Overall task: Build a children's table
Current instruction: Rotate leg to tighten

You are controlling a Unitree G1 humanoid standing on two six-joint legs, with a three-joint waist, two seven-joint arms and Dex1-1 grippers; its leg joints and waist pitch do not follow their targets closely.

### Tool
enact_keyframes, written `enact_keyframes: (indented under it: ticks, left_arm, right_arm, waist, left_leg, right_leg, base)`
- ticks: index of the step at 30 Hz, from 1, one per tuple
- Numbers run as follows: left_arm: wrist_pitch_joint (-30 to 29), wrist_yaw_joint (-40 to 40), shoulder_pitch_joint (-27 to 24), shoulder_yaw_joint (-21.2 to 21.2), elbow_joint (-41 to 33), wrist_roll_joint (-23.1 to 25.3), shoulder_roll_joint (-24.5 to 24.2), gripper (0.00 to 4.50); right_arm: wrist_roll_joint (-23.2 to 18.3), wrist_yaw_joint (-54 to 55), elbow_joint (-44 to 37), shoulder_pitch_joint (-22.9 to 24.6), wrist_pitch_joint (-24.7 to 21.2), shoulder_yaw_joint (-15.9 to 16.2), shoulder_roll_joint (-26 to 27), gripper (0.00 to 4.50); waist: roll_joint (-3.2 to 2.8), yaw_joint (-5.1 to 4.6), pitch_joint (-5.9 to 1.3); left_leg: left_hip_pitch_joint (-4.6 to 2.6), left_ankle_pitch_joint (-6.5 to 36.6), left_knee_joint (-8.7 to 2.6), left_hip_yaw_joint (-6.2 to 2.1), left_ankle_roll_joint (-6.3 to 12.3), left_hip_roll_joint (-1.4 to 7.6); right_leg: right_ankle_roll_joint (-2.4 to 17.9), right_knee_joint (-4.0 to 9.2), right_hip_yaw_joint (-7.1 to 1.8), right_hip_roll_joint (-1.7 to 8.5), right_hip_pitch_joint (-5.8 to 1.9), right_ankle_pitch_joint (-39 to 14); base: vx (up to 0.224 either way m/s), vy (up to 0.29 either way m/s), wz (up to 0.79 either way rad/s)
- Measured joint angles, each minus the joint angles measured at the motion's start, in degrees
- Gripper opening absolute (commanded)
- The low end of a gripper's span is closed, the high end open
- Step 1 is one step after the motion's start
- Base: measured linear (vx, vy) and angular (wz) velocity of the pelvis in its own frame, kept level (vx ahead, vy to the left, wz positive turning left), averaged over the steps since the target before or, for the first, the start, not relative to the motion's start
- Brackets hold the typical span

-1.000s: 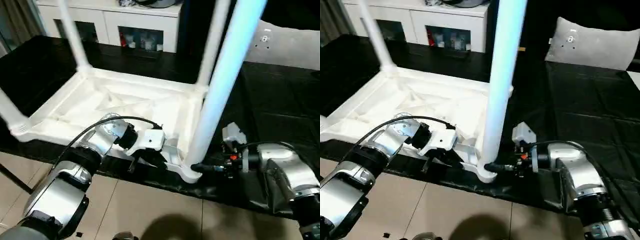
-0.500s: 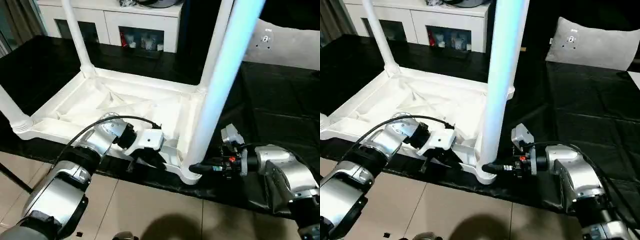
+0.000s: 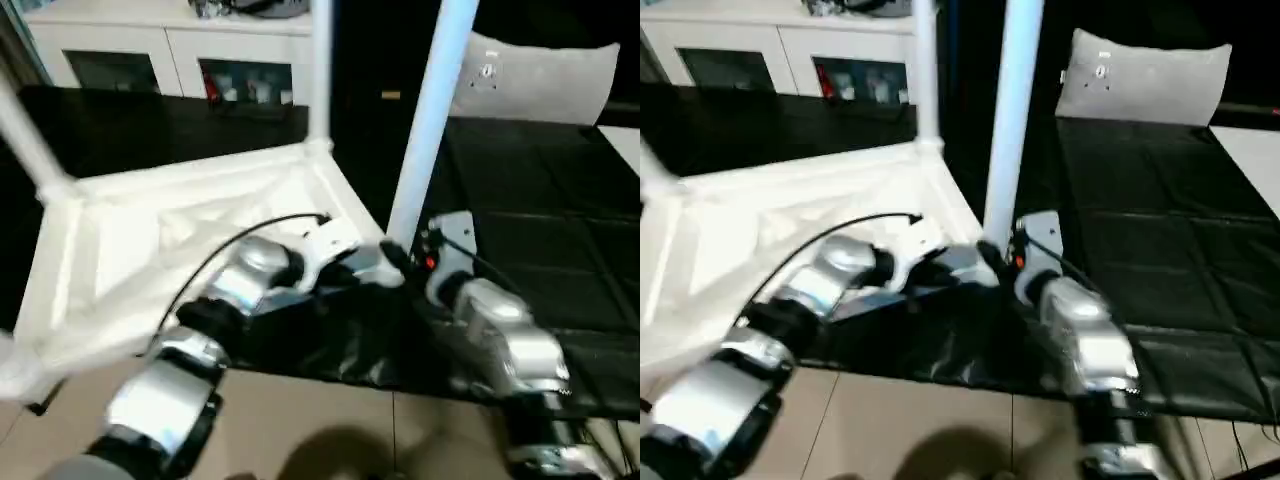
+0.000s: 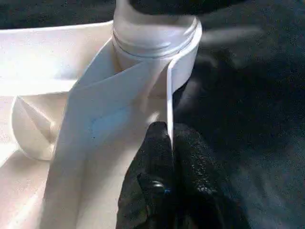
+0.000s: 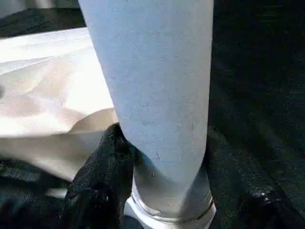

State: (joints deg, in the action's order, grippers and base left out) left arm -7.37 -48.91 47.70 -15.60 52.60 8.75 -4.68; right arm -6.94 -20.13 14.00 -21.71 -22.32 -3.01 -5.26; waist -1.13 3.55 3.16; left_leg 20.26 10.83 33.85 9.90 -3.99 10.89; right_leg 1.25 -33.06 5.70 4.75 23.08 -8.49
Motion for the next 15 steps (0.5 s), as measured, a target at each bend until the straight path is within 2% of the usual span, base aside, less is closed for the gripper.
enact_keyframes:
  ticks: [1,3,10,15]
  left_arm:
    - [-0.24,0.66,0.11,0.01,0.07,0.00,0.37,0.00]
    - [-0.32,1.15,0.17,0.09,0.06,-0.02,0.60,0.00]
    - [-0.09,-0.91,0.17,-0.13,-0.56,-0.05,-0.21,0.00]
    - [3.10,-7.59,-0.56,-1.01,-1.10,-0.38,-3.71,0.00]
  right_arm:
    - [0.30,0.52,0.15,-0.01,0.50,0.00,0.02,2.30]
    - [0.52,0.92,0.42,0.00,1.28,-0.02,0.09,2.66]
    - [-0.29,-3.70,0.67,1.28,4.49,0.28,-1.10,3.15]
    - [-2.76,-15.70,0.26,2.18,5.30,2.08,-8.32,3.64]
  waist:
    - [0.00,0.01,0.00]
    - [0.00,0.02,0.00]
    - [0.00,0.07,0.02]
    - [0.00,0.05,0.03]
  left_leg:
    - [0.05,0.01,0.00,0.00,0.02,0.00]
    - [0.13,0.04,0.00,0.00,0.06,-0.01]
    - [0.27,0.05,-0.01,0.00,0.08,-0.01]
    - [0.28,0.06,-0.01,0.00,0.12,0.01]
  right_leg:
    - [0.00,0.01,0.00,0.00,0.03,0.00]
    - [0.08,0.01,-0.01,0.00,0.05,0.04]
    - [0.18,0.02,0.00,0.01,0.17,0.10]
    - [0.21,0.01,0.00,0.01,0.18,0.12]
  base:
    - [0.000,0.000,0.00]
    - [0.000,0.000,0.00]
    - [0.000,0.000,0.00]
    - [0.000,0.000,0.00]
